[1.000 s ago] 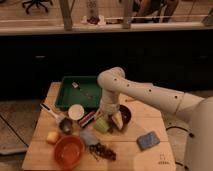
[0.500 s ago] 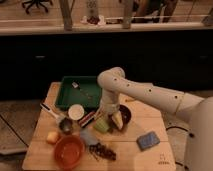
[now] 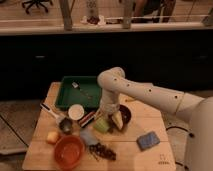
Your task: Place eraser in plastic cup
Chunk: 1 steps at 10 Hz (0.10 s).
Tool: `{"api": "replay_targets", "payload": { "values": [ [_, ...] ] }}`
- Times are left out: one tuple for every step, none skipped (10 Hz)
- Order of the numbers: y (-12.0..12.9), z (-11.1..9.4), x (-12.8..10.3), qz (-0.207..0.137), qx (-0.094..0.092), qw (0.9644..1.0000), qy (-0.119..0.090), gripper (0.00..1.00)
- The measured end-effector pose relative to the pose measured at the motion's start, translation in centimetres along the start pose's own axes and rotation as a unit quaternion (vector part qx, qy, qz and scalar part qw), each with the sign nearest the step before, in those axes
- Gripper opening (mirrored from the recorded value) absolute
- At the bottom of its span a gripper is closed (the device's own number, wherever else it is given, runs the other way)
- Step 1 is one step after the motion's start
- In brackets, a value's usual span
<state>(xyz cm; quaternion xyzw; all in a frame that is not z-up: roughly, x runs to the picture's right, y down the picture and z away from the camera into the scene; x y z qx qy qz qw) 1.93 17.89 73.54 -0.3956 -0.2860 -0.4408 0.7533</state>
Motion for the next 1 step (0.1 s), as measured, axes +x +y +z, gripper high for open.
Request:
{"api": "replay_targets", "payload": {
  "values": [
    [0.00, 0.00, 0.00, 0.000, 0.000, 1.0000, 0.000, 0.80]
  ]
}}
